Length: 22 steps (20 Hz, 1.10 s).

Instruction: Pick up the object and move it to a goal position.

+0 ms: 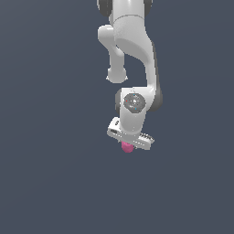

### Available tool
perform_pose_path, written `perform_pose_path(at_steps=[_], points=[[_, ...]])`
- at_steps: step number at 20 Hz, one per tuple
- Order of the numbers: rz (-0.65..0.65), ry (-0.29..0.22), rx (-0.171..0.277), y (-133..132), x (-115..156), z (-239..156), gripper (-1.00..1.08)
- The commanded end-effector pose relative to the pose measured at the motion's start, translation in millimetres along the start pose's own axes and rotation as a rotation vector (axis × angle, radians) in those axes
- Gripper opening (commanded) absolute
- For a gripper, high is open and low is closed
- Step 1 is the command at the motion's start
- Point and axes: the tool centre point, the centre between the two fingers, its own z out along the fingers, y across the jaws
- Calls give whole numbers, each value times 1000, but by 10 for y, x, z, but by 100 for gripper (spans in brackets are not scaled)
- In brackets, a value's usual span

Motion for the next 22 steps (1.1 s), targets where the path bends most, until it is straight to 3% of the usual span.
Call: perform_pose_path(at_steps=[1, 22], points=[[1, 1, 0, 173, -38, -41, -100], [2, 0, 2, 2372, -535, -542, -100]])
